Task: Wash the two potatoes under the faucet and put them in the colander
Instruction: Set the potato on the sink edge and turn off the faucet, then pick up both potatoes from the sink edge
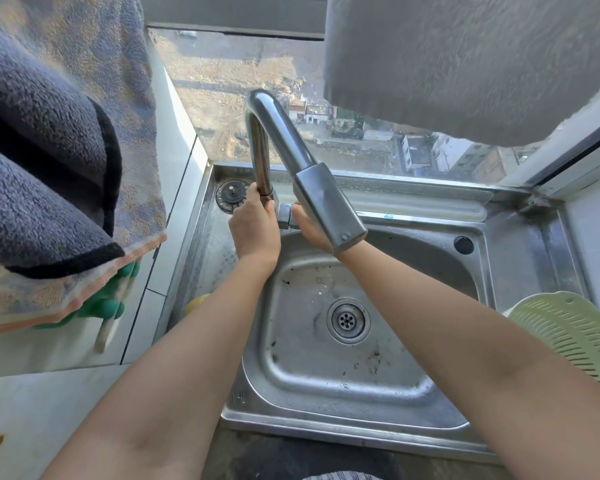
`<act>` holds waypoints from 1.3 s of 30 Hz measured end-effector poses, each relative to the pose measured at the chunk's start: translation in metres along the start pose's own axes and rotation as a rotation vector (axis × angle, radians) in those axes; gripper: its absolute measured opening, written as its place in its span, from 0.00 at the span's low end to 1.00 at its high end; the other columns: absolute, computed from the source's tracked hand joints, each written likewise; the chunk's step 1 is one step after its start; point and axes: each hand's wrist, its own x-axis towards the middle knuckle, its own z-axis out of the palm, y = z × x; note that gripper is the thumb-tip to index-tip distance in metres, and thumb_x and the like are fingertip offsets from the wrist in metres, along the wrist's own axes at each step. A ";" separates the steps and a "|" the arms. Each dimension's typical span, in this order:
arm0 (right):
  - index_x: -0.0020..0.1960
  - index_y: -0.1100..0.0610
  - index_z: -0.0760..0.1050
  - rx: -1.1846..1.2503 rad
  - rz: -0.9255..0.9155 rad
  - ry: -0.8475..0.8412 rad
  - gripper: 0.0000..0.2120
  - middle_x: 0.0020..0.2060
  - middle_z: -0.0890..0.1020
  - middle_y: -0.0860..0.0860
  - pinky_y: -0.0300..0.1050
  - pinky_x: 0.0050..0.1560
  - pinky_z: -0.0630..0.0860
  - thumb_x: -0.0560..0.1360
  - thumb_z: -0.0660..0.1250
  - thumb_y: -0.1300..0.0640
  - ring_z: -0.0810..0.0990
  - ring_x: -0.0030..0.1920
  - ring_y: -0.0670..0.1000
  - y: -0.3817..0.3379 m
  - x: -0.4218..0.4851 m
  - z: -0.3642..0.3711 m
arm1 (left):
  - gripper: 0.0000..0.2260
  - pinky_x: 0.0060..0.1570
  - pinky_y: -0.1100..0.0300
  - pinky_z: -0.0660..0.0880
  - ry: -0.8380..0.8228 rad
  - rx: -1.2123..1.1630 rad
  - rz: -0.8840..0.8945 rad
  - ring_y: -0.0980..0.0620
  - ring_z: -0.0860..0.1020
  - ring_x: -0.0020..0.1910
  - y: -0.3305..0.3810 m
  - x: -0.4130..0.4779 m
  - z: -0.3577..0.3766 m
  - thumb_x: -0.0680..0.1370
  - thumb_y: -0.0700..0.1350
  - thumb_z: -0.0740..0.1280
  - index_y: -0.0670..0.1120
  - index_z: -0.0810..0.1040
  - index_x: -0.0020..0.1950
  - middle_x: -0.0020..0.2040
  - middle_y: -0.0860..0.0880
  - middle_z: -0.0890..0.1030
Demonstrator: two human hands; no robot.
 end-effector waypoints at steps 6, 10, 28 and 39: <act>0.55 0.55 0.62 -0.197 -0.117 -0.184 0.11 0.36 0.69 0.45 0.29 0.31 0.68 0.79 0.63 0.54 0.70 0.31 0.38 0.015 -0.008 -0.001 | 0.23 0.58 0.44 0.76 -0.108 -0.073 -0.062 0.37 0.79 0.57 -0.006 -0.012 0.002 0.83 0.44 0.58 0.40 0.60 0.77 0.62 0.38 0.79; 0.67 0.59 0.66 -0.128 -0.021 -0.139 0.18 0.38 0.75 0.49 0.35 0.29 0.70 0.80 0.57 0.51 0.71 0.28 0.42 0.037 -0.021 -0.004 | 0.21 0.60 0.49 0.70 -0.135 -0.046 -0.128 0.38 0.75 0.63 -0.017 -0.033 0.001 0.80 0.39 0.61 0.39 0.65 0.73 0.64 0.38 0.78; 0.74 0.49 0.62 -0.824 -0.398 -0.401 0.34 0.72 0.64 0.57 0.60 0.68 0.67 0.70 0.71 0.55 0.65 0.70 0.60 0.058 -0.095 0.126 | 0.22 0.56 0.50 0.72 0.044 0.133 -0.343 0.41 0.74 0.59 -0.144 -0.184 -0.074 0.72 0.62 0.69 0.48 0.77 0.57 0.57 0.43 0.77; 0.71 0.46 0.64 -0.910 -0.353 -0.238 0.37 0.61 0.71 0.56 0.58 0.60 0.74 0.65 0.75 0.52 0.74 0.59 0.61 0.077 -0.087 0.167 | 0.50 0.60 0.48 0.73 -0.454 0.245 -0.409 0.39 0.73 0.66 -0.187 -0.196 -0.070 0.64 0.64 0.75 0.58 0.52 0.79 0.67 0.42 0.70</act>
